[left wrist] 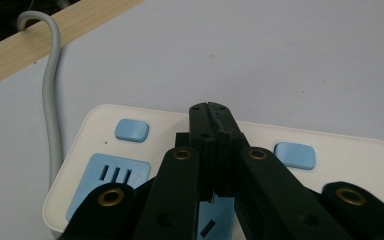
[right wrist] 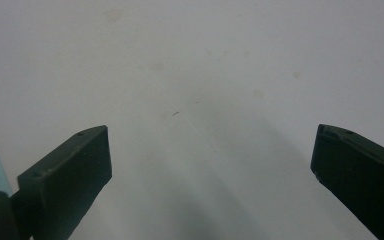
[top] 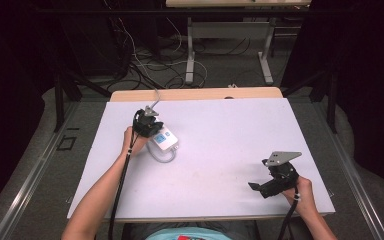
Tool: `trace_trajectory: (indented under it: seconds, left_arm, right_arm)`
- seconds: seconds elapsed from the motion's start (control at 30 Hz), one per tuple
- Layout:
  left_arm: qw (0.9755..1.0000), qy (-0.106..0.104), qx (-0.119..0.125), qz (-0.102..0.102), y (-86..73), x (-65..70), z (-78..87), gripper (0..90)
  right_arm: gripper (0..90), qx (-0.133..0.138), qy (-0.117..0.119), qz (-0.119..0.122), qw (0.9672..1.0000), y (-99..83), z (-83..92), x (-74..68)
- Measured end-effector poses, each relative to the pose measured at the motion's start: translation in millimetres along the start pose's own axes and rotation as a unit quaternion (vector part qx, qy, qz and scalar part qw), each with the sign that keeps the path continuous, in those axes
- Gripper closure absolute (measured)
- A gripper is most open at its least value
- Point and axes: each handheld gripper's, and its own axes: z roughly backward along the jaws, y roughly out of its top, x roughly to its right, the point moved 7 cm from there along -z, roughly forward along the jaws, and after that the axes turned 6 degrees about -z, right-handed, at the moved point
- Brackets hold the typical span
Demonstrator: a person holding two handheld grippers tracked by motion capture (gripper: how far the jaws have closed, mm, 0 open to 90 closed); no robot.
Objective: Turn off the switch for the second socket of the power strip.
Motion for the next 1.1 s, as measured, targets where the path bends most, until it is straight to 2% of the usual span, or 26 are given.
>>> trace_trajectory:
  seconds: [0.17, 0.3, 0.37, 0.53, 0.8, 0.9, 0.97, 1.0, 1.03, 1.1]
  left_arm:
    - [1.0000, 0.004, -0.002, -0.005, 0.0, 0.5, 0.0, 89.9]
    - [1.0000, 0.002, 0.004, 0.001, -0.2, 0.1, -0.2, 89.9]
    - [1.0000, 0.001, 0.005, 0.006, -0.7, 0.2, -0.1, 90.0]
    - [1.0000, 0.003, 0.008, 0.002, -0.6, 0.1, -0.5, 90.0]
    - [1.0000, -0.005, 0.008, 0.003, -1.7, -1.1, -0.1, 90.0]
    - [1.0000, -0.002, 0.008, 0.001, -1.2, -0.5, -0.5, 90.0]
    - [1.0000, -0.001, 0.008, -0.001, -0.8, -0.6, -0.7, 90.0]
    - [1.0000, -0.002, 0.006, 0.000, -1.2, -0.3, -0.4, 90.0]
    - [0.9999, -0.010, 0.000, 0.000, -1.9, -0.5, 0.9, 90.0]
    - [1.0000, -0.004, 0.007, 0.003, -1.4, -0.6, -0.3, 90.0]
  right_arm:
    - [2.4, 0.001, 0.000, 0.003, 1.0000, 0.1, 0.0, 0.3]
    - [2.4, 0.007, -0.001, 0.002, 1.0000, 0.6, -0.8, 0.2]
    - [2.4, 0.001, -0.001, 0.001, 1.0000, 0.1, -0.5, 0.2]
    - [2.4, 0.009, -0.004, 0.001, 0.9999, 1.0, -1.2, 0.4]
    - [2.4, 0.009, -0.004, 0.000, 1.0000, 0.8, -0.9, 0.1]
    - [2.4, 0.000, -0.001, 0.000, 1.0000, -0.3, 0.1, 0.0]
    - [2.4, 0.007, -0.001, -0.001, 1.0000, 0.4, -0.7, -0.1]
    - [2.4, 0.000, -0.001, 0.000, 1.0000, -0.2, 0.2, -0.1]
    - [2.4, 0.003, 0.000, 0.000, 1.0000, 0.0, -0.2, -0.2]
    - [2.4, 0.001, -0.001, 0.001, 1.0000, -0.2, 0.0, -0.1]
